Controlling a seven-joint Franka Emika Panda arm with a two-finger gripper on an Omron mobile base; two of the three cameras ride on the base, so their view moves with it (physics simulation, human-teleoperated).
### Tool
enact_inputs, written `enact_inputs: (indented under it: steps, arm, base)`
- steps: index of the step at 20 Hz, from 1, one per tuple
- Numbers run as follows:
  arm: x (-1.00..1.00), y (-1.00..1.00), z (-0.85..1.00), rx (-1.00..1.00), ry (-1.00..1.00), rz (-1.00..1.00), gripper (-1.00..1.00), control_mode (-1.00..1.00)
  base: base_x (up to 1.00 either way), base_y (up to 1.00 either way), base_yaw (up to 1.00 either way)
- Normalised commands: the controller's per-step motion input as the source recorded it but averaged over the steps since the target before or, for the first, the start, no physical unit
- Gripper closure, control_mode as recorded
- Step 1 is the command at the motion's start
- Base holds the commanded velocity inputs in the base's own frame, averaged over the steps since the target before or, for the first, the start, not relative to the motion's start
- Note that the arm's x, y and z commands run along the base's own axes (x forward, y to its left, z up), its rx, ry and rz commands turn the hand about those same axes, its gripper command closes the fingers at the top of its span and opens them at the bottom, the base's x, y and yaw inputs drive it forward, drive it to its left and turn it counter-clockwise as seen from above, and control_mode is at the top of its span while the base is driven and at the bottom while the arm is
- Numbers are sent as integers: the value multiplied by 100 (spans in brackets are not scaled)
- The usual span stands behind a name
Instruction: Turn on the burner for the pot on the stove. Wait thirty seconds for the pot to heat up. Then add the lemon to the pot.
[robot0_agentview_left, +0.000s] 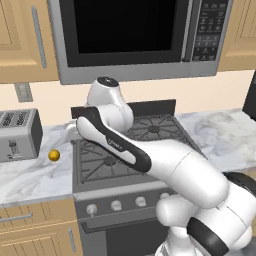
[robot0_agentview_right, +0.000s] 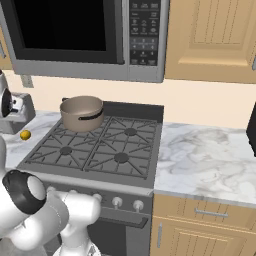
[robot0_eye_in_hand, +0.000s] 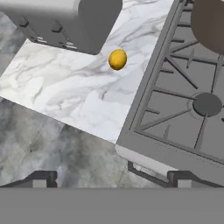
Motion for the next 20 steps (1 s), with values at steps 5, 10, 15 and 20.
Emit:
enact_inputs:
  steps: [5,10,15,20]
  arm:
    - [21,8,-25,-7,-1,-13,-100,-100]
    - [26,8,-28,0,0,-1,-100,-100]
    - [27,15,-35,0,0,0,-100,-100]
    - [26,26,-36,0,0,1,-100,-100]
  base:
    - [0,0,0]
    - [0,0,0]
    - [0,0,0]
    - [0,0,0]
